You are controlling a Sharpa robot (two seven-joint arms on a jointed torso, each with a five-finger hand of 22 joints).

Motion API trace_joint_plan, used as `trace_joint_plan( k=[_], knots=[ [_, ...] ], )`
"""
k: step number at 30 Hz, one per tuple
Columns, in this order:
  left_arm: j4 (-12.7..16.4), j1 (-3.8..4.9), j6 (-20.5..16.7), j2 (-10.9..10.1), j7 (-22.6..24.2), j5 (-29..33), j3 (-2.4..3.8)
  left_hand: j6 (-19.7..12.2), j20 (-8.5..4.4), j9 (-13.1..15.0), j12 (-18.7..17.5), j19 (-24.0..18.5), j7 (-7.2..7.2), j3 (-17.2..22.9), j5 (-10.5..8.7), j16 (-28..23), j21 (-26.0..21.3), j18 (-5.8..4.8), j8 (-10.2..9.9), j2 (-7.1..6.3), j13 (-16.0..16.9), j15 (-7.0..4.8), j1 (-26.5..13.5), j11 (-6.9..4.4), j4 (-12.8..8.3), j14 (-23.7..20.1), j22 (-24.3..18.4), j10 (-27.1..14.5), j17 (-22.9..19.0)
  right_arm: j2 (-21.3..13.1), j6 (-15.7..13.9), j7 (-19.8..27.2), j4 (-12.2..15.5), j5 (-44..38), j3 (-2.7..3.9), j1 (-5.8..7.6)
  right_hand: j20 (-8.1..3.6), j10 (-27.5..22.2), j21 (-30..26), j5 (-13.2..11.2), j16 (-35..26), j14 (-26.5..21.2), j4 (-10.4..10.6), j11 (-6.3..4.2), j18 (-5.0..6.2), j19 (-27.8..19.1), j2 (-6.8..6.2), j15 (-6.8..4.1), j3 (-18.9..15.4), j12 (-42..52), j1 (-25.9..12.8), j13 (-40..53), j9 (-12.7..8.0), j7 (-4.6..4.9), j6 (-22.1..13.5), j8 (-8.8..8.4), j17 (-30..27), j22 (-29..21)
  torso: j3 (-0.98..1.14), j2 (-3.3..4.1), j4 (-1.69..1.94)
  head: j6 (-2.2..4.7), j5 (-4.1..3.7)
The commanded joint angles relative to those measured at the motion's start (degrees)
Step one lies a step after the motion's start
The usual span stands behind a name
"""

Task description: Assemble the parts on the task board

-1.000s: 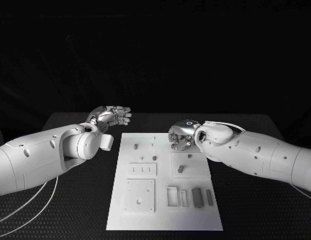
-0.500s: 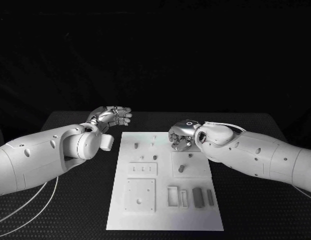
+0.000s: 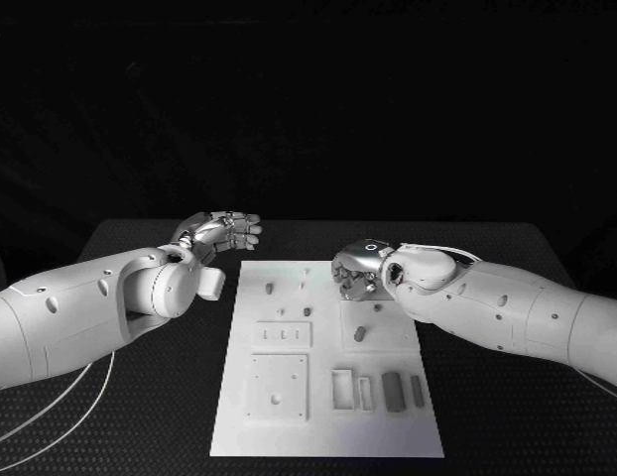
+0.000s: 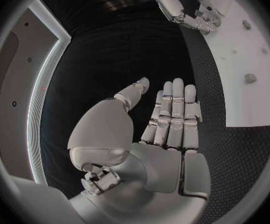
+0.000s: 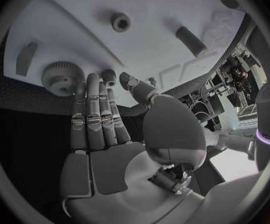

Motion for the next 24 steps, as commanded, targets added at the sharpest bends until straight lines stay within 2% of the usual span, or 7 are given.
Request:
trace_joint_plan(
  k=[1,7,14,17,20,24],
  knots=[
    [0.3,0.03,1.0,-0.1,0.2,0.2,0.04,-0.3,0.02,-0.1,-0.2,-0.5,-0.24,0.1,-0.16,-0.1,0.2,0.72,-0.2,0.01,-0.1,0.19,-0.8,0.01,-0.2,-0.4,1.3,-0.2,0.1,0.0,0.4,-0.9,-0.2,-1.9,-0.09,-0.13,0.01,-0.1,0.2,-0.3,-0.4,0.4,0.0,0.06,0.77,0.3,-0.47,0.03,0.2,-0.3,0.1,-0.1,0.0,0.16,0.0,-0.35,0.1,0.1,0.03,0.28,0.22,-0.05,-0.03],
    [0.1,0.03,0.6,0.1,0.4,0.2,0.04,-0.3,0.02,-0.1,-0.2,-0.6,-0.26,0.1,-0.16,-0.1,0.3,0.72,-0.2,0.0,-0.1,0.19,-0.8,0.0,-0.2,-0.4,1.3,-0.3,0.1,0.0,1.3,-1.2,-0.7,-2.3,-0.22,-0.18,-0.03,0.0,0.3,-0.7,-0.7,0.5,0.0,0.02,0.77,0.3,-0.39,0.02,0.7,-0.3,0.4,-0.1,0.0,0.13,0.2,-0.37,0.4,0.3,-0.03,0.5,0.11,0.1,-0.08],
    [0.1,0.03,0.5,0.2,0.5,0.2,0.04,-0.3,0.01,-0.1,-0.2,-0.6,-0.28,0.2,-0.15,-0.1,0.3,0.74,-0.2,0.0,-0.1,0.17,-0.8,-0.03,-0.2,-0.4,1.3,-0.3,0.1,0.1,1.7,-1.3,-0.3,-2.9,-0.36,-0.33,-0.2,0.4,0.8,-1.8,-1.2,0.9,0.1,-0.1,0.77,0.7,-0.21,-0.05,2.3,-0.2,0.9,0.0,0.0,0.3,0.7,-0.45,1.1,0.8,0.0,0.65,0.19,-0.01,0.01],
    [0.1,0.03,0.6,0.2,0.5,0.2,0.04,-0.3,0.01,-0.1,-0.3,-0.6,-0.28,0.2,-0.14,-0.1,0.3,0.75,-0.2,-0.01,-0.1,0.17,-0.8,-0.03,-0.2,-0.4,1.3,-0.3,0.1,0.1,1.6,-1.3,-0.6,-3.0,-0.45,-0.46,-0.25,0.7,0.9,-2.2,-1.4,1.1,0.1,-0.19,0.77,0.9,-0.25,-0.1,2.9,-0.1,1.0,0.0,0.0,0.21,0.9,-0.43,1.4,1.0,-0.1,0.61,0.25,-0.11,0.03],
    [0.0,0.03,0.5,0.1,0.4,0.2,0.04,-0.3,0.01,-0.1,-0.3,-0.6,-0.28,0.2,-0.14,-0.1,0.3,0.75,-0.2,0.0,-0.1,0.17,-0.8,-0.04,-0.2,-0.4,1.3,-0.3,0.2,0.1,1.5,-1.2,-0.7,-3.3,-0.48,-0.54,-0.53,1.6,1.6,-2.4,-1.5,1.8,0.1,-0.52,0.77,1.5,-0.11,-0.33,3.4,0.1,0.8,0.3,0.2,-0.03,1.7,-0.24,2.3,1.6,-0.1,0.63,0.22,-0.17,0.08],
    [0.0,0.03,0.6,0.1,0.4,0.2,0.04,-0.3,0.01,-0.1,-0.3,-0.6,-0.28,0.2,-0.14,-0.1,0.3,0.76,-0.2,0.01,-0.1,0.17,-0.8,-0.04,-0.2,-0.4,1.3,-0.3,0.2,0.1,0.6,-1.2,-0.4,-4.8,-0.52,-0.64,-1.27,4.1,2.9,-2.8,-0.8,3.1,0.1,-1.54,0.77,3.0,0.49,-0.94,4.7,1.1,1.5,1.1,0.7,-0.93,3.9,0.61,4.3,2.6,-0.04,0.71,0.14,-0.27,0.1]
  ],
)
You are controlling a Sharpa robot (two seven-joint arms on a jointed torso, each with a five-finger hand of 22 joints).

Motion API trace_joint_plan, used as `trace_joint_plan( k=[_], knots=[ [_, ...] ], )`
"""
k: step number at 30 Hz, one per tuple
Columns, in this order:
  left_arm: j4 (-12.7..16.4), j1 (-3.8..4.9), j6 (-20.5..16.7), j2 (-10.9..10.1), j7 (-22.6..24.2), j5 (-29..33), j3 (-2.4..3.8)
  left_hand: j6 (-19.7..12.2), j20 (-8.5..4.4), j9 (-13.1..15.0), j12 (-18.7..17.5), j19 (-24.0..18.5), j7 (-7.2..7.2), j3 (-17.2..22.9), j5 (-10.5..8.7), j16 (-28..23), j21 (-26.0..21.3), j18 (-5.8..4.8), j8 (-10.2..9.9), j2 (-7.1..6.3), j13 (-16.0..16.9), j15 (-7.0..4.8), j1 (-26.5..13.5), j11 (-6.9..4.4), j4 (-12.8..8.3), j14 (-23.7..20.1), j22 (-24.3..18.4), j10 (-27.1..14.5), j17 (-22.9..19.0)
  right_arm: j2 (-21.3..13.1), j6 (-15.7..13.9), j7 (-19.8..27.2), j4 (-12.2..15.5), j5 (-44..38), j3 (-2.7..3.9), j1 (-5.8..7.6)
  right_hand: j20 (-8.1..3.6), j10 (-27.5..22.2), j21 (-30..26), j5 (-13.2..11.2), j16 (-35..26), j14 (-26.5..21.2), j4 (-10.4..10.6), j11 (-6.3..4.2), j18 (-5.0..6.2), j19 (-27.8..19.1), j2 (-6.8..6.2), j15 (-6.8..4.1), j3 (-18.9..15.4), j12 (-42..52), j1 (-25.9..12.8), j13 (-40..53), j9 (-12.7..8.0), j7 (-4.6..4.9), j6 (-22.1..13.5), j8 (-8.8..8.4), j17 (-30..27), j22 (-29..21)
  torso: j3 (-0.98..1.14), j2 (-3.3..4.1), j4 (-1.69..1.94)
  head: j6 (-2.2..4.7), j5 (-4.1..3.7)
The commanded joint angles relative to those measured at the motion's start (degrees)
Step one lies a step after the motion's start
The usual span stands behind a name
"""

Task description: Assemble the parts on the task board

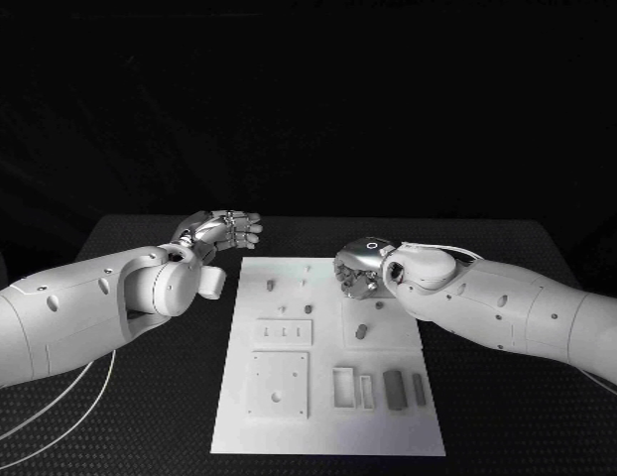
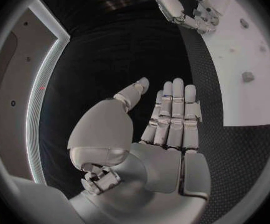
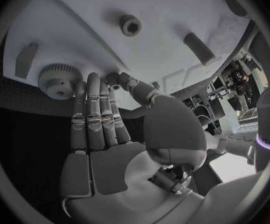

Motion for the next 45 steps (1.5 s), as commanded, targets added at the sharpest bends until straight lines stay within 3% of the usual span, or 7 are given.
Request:
trace_joint_plan(
  k=[1,5,10,28,32,38,45],
  knots=[
    [0.1,0.03,0.6,0.1,0.4,0.2,0.05,-0.3,0.0,-0.1,-0.3,-0.6,-0.29,0.2,-0.14,-0.1,0.3,0.81,-0.2,0.02,-0.1,0.16,-0.4,-0.04,-0.2,-0.4,1.3,-0.3,0.1,-0.1,0.7,-0.4,0.1,-3.2,-0.43,-0.68,-0.49,2.0,1.1,-0.3,1.1,1.5,0.0,-0.75,0.78,1.5,0.27,-0.59,1.4,1.0,1.1,0.9,0.4,-0.7,1.6,0.77,1.5,0.7,0.03,0.08,-0.07,-0.08,-0.03],
    [0.1,0.03,0.6,0.1,0.4,0.2,0.05,-0.3,0.0,-0.1,-0.3,-0.6,-0.29,0.2,-0.14,-0.1,0.4,0.81,-0.2,0.03,-0.1,0.16,-0.4,-0.05,-0.2,-0.4,1.3,-0.3,0.1,-0.3,-0.9,-0.9,0.6,-4.6,-0.43,-0.71,-2.02,5.2,3.6,-0.4,4.0,4.0,0.1,-2.27,0.78,4.8,0.81,-1.89,3.6,2.4,2.4,2.1,1.4,-1.9,4.5,2.2,4.0,1.9,0.05,0.14,-0.08,0.04,-0.03],
    [0.1,0.03,0.5,0.0,0.4,0.2,0.05,-0.3,0.0,-0.1,-0.3,-0.6,-0.29,0.3,-0.14,-0.1,0.4,0.82,-0.2,0.04,-0.1,0.16,-0.4,-0.07,-0.2,-0.3,1.3,-0.2,0.1,-0.6,-2.2,-1.8,1.2,-5.3,-0.43,-0.71,-3.21,7.0,5.7,-0.4,6.3,4.6,0.0,-3.12,0.78,6.6,0.85,-2.79,4.2,3.1,2.3,3.2,2.2,-2.43,5.7,2.68,5.9,3.3,0.05,0.2,-0.11,0.32,-0.09],
    [0.3,0.04,0.1,0.0,0.4,0.2,0.05,-0.3,-0.01,-0.1,-0.3,-0.6,-0.29,0.3,-0.13,-0.1,0.5,0.84,-0.2,0.01,0.0,0.15,-0.4,-0.11,-0.3,-0.3,1.3,-0.2,0.1,-0.5,-12.0,-9.1,3.8,-8.1,0.11,-0.17,-4.16,8.2,7.8,-0.4,8.8,4.4,0.0,-3.68,0.78,7.5,0.05,-3.54,5.2,3.2,2.1,4.7,3.1,-2.93,6.8,2.85,7.6,5.1,-0.02,0.3,-0.12,1.9,0.24],
    [0.3,0.05,0.0,0.0,0.5,0.2,0.05,-0.2,-0.01,-0.1,-0.3,-0.6,-0.28,0.3,-0.13,-0.1,0.5,0.84,-0.2,0.0,0.0,0.15,-0.4,-0.11,-0.3,-0.3,1.3,-0.2,0.1,0.8,-12.6,-9.6,3.1,-8.3,0.17,-0.03,-4.25,8.3,8.0,-0.4,9.1,4.5,0.0,-3.72,0.78,7.6,-0.14,-3.63,5.3,3.2,2.1,4.8,3.2,-2.98,6.9,2.85,7.7,5.2,0.08,0.39,-0.13,2.3,0.37],
    [0.1,0.05,-0.2,0.3,0.6,0.2,0.05,-0.2,-0.02,-0.1,-0.3,-0.6,-0.26,0.3,-0.12,-0.1,0.5,0.85,-0.2,-0.03,0.0,0.15,-0.4,-0.1,-0.4,-0.3,1.3,-0.2,0.2,3.1,-15.5,-11.4,1.3,-9.5,0.18,0.01,-4.34,8.4,8.3,-0.4,9.3,4.5,0.1,-3.76,0.78,7.8,-0.34,-3.7,5.5,3.1,2.1,5.0,3.3,-3.02,7.0,2.81,7.8,5.4,-0.03,0.42,-0.02,2.6,0.44],
    [-0.2,0.05,-0.1,1.1,0.7,0.2,0.05,-0.2,-0.02,-0.1,-0.4,-0.6,-0.3,0.4,-0.12,-0.1,0.6,0.86,-0.2,-0.02,0.0,0.14,-0.4,-0.15,-0.4,-0.3,1.3,-0.2,0.2,6.3,-16.0,-10.8,-1.9,-9.2,0.19,0.0,-4.46,8.5,8.5,-0.4,9.6,4.5,0.1,-3.82,0.78,7.9,-0.5,-3.82,5.8,3.1,2.1,5.2,3.4,-3.09,7.2,2.81,7.8,5.6,-0.09,0.46,0.25,2.85,1.06]
  ],
)
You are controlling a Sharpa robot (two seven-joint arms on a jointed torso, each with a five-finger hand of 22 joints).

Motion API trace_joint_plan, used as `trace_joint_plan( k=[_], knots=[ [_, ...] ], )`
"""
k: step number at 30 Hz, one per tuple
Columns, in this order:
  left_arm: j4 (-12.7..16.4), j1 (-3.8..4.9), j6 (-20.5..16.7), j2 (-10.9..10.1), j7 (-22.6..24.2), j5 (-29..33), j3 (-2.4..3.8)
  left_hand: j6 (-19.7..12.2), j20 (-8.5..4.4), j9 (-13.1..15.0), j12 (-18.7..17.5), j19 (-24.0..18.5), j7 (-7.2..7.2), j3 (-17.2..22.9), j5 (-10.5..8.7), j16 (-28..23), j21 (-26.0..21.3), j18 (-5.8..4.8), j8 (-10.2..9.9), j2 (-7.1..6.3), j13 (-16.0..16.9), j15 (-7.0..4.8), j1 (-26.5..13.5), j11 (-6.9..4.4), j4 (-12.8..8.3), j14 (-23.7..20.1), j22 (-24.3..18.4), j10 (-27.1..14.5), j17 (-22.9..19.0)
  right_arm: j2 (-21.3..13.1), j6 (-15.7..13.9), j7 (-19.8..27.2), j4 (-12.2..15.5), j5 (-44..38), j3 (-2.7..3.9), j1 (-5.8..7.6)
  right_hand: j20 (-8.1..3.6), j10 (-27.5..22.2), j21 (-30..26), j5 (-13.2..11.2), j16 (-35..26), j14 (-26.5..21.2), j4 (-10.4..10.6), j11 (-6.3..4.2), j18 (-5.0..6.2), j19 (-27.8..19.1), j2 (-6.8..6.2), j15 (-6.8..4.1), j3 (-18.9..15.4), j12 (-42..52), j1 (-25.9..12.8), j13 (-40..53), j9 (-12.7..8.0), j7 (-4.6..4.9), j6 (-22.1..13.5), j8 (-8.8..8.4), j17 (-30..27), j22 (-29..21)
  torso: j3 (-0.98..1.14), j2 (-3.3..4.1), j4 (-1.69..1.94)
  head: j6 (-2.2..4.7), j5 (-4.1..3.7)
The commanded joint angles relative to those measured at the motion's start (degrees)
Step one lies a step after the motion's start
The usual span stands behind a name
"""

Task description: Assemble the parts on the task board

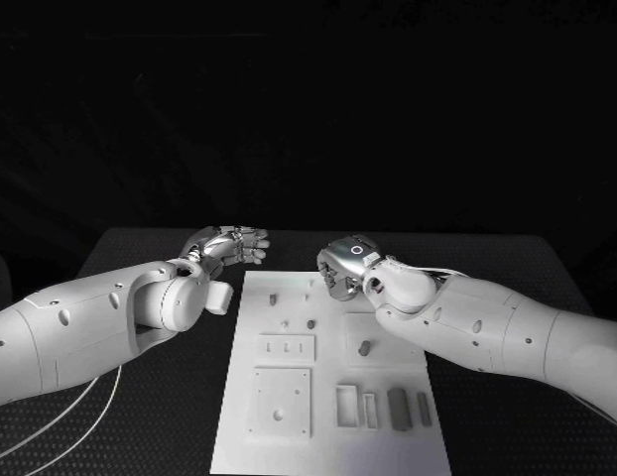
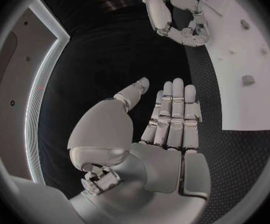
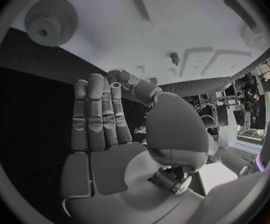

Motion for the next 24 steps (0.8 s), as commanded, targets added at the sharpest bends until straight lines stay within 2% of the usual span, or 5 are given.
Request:
trace_joint_plan(
  k=[1,6,14,21,24],
  knots=[
    [-0.1,0.04,0.0,0.4,0.6,0.2,0.05,-0.2,-0.01,-0.1,-0.4,-0.2,-0.31,0.1,-0.12,-0.1,0.4,0.61,-0.2,-0.02,0.0,0.14,-0.4,-0.16,-0.2,-0.3,1.3,-0.2,0.1,1.4,-2.1,-0.5,-1.3,-1.1,0.02,-0.03,-0.17,2.8,0.2,0.2,0.3,-0.5,0.1,-2.38,1.21,0.4,-0.03,-0.98,0.3,0.5,0.4,4.1,0.1,-0.01,0.2,0.16,0.1,0.1,-0.08,0.08,0.22,0.16,0.48],
    [-0.4,0.04,0.0,0.7,0.6,0.2,0.05,-0.2,-0.01,-0.1,-0.4,-0.2,-0.33,0.1,-0.12,-0.1,0.4,0.61,-0.2,0.0,0.0,0.14,-0.4,-0.19,-0.2,-0.3,1.3,-0.2,0.1,2.8,-2.1,-1.2,-2.4,-1.3,0.02,-0.15,-0.19,2.8,0.3,0.2,0.3,-0.5,0.1,-2.37,1.22,0.4,-0.05,-0.98,0.4,0.4,0.4,4.1,0.1,-0.01,0.2,0.12,0.1,0.2,-0.1,0.11,0.28,0.15,0.87],
    [-0.3,0.05,0.0,0.9,0.5,0.2,0.06,-0.2,-0.01,-0.1,-0.4,-0.2,-0.34,0.2,-0.12,-0.1,0.4,0.62,-0.2,0.0,0.0,0.14,-0.4,-0.21,-0.2,-0.3,1.3,-0.2,0.1,4.1,-2.0,-0.9,-3.5,-1.3,0.03,-0.46,-0.23,2.8,0.5,0.2,0.4,-0.6,0.1,-2.37,1.22,0.4,-0.08,-0.98,0.6,0.4,0.4,4.2,0.1,-0.02,0.3,0.07,0.0,0.3,-0.52,0.3,0.84,0.28,0.48],
    [-0.2,0.07,0.0,1.0,0.5,0.2,0.06,-0.2,-0.01,-0.1,-0.4,-0.2,-0.34,0.2,-0.12,-0.1,0.5,0.62,-0.2,-0.03,0.0,0.13,-0.4,-0.22,-0.3,-0.3,1.3,-0.2,0.2,5.0,-1.8,-0.6,-4.0,-1.1,0.03,-0.52,-0.25,2.8,0.5,0.2,0.5,-0.6,0.1,-2.36,1.22,0.4,-0.12,-0.98,0.7,0.3,0.3,4.2,0.2,-0.02,0.3,0.03,0.0,0.4,-0.46,0.31,0.64,0.12,0.8],
    [-0.1,0.08,0.0,1.0,0.5,0.1,0.06,-0.2,-0.01,-0.1,-0.4,-0.2,-0.34,0.2,-0.12,-0.1,0.5,0.63,-0.2,-0.04,0.0,0.13,-0.4,-0.22,-0.3,-0.3,1.3,-0.2,0.2,5.4,-1.6,-0.6,-4.6,-1.0,0.02,-0.6,-0.25,2.8,0.6,0.2,0.5,-0.6,0.1,-2.36,1.22,0.4,-0.13,-0.98,0.7,0.3,0.3,4.2,0.2,-0.01,0.3,0.01,0.0,0.4,-0.44,0.37,0.68,0.07,0.84]
  ],
)
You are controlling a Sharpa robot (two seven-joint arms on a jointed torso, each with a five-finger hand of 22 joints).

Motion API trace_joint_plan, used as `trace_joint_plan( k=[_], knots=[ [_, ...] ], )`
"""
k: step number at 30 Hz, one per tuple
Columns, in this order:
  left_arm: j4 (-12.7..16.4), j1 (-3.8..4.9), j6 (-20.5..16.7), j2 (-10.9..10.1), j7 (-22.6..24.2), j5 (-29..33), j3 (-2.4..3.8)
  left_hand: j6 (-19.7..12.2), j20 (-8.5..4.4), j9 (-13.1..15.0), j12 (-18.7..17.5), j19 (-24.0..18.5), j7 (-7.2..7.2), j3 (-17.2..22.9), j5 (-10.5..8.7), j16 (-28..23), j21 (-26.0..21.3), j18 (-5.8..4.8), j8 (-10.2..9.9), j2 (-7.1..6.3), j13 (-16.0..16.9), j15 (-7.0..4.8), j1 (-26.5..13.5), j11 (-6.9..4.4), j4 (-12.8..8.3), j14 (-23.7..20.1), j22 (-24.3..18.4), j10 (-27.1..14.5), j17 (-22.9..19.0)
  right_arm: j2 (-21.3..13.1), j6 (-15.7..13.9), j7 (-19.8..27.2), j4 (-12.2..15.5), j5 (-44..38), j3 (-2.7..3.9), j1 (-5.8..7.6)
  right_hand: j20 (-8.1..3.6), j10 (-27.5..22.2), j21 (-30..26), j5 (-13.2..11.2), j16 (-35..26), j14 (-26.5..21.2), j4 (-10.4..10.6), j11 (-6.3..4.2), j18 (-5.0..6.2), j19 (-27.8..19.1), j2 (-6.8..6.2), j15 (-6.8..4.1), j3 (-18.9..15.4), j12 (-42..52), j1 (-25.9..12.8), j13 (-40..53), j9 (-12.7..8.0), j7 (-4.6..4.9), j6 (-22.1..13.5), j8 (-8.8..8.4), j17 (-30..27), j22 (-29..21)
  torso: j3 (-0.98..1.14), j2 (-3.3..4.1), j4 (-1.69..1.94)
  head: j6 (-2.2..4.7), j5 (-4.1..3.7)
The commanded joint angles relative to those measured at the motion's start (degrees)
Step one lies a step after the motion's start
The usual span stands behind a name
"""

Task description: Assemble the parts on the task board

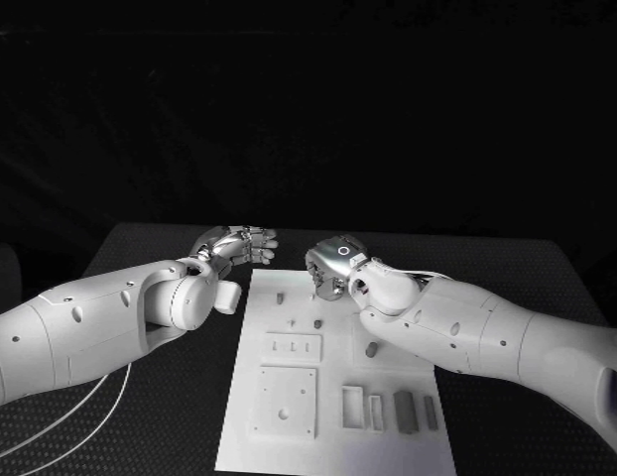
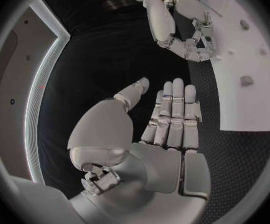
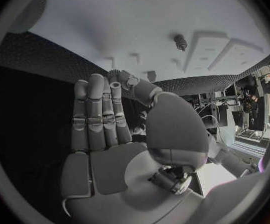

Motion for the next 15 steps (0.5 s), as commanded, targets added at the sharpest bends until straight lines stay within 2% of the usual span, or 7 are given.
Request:
trace_joint_plan(
  k=[1,9,15],
  knots=[
    [0.2,0.07,0.0,0.2,0.5,0.1,0.06,-0.2,-0.02,-0.1,-0.2,-0.2,-0.34,0.2,-0.12,-0.1,0.3,0.72,-0.2,-0.04,0.0,0.13,-0.4,-0.22,-0.3,-0.3,1.3,-0.2,0.1,0.4,-0.1,0.1,-0.6,-0.6,0.0,-0.17,-0.16,2.7,0.2,0.2,0.2,-0.7,0.1,-2.46,1.27,0.1,-0.12,-0.92,0.4,0.3,0.3,4.3,0.1,0.0,0.3,0.04,0.0,-0.1,0.0,0.07,0.01,-0.06,0.07],
    [0.4,0.12,0.0,0.1,0.5,0.1,0.08,-0.2,-0.02,-0.1,-0.2,-0.3,-0.33,0.2,-0.12,-0.1,0.3,0.72,-0.2,-0.06,0.0,0.13,-0.4,-0.21,-0.3,-0.3,1.3,-0.2,0.1,1.1,0.5,0.1,-2.1,-0.7,-0.02,-0.41,-0.16,2.6,0.3,0.2,0.3,-0.7,0.1,-2.44,1.27,0.0,-0.14,-0.91,0.5,0.2,0.3,4.3,0.1,0.01,0.2,-0.01,0.0,0.0,-0.2,0.24,0.25,-0.1,0.1],
    [0.6,0.19,-0.1,0.0,0.5,0.1,0.1,-0.2,-0.02,-0.1,-0.3,-0.3,-0.26,0.2,-0.13,-0.1,0.3,0.72,-0.2,-0.12,0.0,0.13,-0.5,-0.18,-0.4,-0.3,1.3,-0.2,0.1,1.6,1.9,-0.2,-2.9,-0.9,-0.04,-0.7,-0.15,2.6,0.3,0.2,0.3,-0.8,0.1,-2.4,1.27,0.0,-0.12,-0.88,0.6,0.2,0.2,4.3,0.1,0.04,0.2,-0.07,0.0,0.1,-0.2,0.3,0.22,-0.1,0.0]
  ],
)
